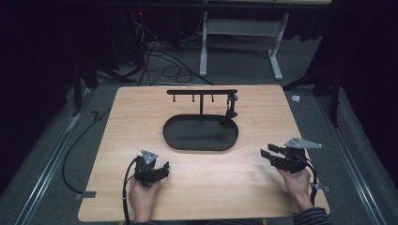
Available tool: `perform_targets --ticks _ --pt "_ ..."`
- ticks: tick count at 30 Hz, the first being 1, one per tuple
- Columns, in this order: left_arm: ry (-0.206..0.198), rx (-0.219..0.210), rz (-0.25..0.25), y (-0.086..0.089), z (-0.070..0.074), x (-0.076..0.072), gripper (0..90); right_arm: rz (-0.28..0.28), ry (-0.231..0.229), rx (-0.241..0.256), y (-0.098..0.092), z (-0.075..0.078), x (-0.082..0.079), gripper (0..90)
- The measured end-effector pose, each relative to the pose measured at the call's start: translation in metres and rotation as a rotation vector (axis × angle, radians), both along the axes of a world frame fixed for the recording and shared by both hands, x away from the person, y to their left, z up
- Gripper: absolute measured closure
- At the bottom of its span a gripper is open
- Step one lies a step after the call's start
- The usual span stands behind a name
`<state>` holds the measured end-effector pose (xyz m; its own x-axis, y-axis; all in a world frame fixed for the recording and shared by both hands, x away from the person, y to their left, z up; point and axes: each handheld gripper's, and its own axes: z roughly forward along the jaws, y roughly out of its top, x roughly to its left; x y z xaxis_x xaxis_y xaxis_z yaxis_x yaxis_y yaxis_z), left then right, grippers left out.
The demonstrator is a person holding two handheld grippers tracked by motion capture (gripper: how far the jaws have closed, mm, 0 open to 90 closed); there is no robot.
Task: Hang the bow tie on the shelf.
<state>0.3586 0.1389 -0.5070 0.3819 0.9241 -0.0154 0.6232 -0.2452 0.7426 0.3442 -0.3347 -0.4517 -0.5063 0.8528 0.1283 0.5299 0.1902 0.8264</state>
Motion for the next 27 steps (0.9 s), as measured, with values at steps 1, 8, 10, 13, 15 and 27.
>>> perform_targets --ticks 1,8,10,13,15,27 --pt "0.0 0.0 0.0 0.0 0.0 0.0 30.3 0.002 0.001 0.0 0.001 0.0 0.0 54.8" --pt "0.0 0.0 0.0 0.0 0.0 0.0 30.2 0.001 0.002 -0.015 0.004 -0.005 0.005 54.7" --pt "0.0 0.0 0.0 0.0 0.0 0.0 30.3 -0.001 0.005 -0.016 0.005 -0.006 0.005 54.6" --pt "0.0 0.0 0.0 0.0 0.0 0.0 30.2 -0.002 0.015 -0.017 0.006 -0.01 0.006 54.7" --pt "0.0 0.0 0.0 0.0 0.0 0.0 30.2 -0.005 0.021 -0.016 0.007 -0.012 0.007 54.7" --pt "0.0 0.0 0.0 0.0 0.0 0.0 30.2 -0.013 0.022 -0.044 0.008 -0.016 0.012 54.4"
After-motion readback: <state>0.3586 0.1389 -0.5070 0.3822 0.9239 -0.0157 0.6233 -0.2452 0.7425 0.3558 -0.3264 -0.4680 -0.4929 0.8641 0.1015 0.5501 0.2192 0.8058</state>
